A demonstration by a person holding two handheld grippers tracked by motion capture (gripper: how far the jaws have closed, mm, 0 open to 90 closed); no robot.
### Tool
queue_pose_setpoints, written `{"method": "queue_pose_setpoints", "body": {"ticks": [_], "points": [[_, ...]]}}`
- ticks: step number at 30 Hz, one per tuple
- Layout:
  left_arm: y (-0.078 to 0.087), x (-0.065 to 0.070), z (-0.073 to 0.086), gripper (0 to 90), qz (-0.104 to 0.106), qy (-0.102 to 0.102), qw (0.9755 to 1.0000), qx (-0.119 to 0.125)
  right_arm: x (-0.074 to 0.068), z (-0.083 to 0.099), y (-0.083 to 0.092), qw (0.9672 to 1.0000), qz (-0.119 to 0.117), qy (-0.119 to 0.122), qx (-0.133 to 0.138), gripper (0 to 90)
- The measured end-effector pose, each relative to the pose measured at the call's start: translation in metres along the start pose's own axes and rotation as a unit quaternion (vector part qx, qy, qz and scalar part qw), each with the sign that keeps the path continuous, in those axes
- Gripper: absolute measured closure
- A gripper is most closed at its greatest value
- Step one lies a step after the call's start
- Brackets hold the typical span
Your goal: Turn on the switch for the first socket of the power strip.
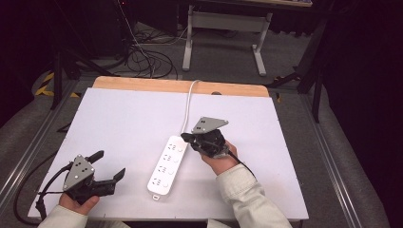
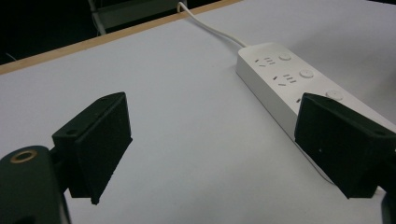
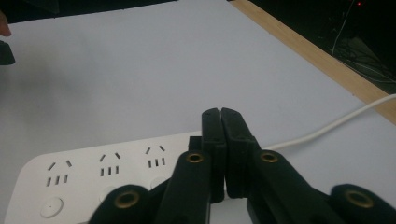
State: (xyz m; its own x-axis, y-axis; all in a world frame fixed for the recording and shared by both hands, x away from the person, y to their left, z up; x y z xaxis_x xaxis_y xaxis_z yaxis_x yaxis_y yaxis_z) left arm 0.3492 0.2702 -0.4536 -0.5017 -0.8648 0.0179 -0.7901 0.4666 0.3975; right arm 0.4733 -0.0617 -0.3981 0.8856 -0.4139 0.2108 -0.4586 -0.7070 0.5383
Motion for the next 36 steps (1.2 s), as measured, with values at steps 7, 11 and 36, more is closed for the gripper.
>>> {"method": "queue_pose_setpoints", "body": {"ticks": [7,11,36], "points": [[0.0,0.0,0.0,11.6,0.001,0.0,1.0,-0.001,-0.002,0.001,-0.009,0.9997,-0.022,0.003,-0.011,90.0],[0.0,0.0,0.0,11.6,0.001,0.0,1.0,-0.002,-0.002,0.001,-0.018,0.9994,-0.02,-0.004,-0.027,90.0],[0.0,0.0,0.0,11.6,0.001,-0.003,1.0,-0.005,0.0,0.018,-0.061,0.9898,-0.034,-0.024,-0.136,90.0]]}}
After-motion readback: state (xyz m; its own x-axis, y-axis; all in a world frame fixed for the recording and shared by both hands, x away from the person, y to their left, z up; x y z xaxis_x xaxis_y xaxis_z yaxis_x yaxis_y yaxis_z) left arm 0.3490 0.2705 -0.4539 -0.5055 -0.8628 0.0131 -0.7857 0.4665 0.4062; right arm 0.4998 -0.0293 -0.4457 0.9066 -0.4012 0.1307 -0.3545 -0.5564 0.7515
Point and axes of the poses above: each handheld gripper's, and its own axes: y roughly backward along the jaws, z roughly out of its underside, x roughly to its right, the point moved 1 cm from there along -y, roughly forward along the jaws, and after that the axes turned 6 degrees about y, right-handed, at the moved point
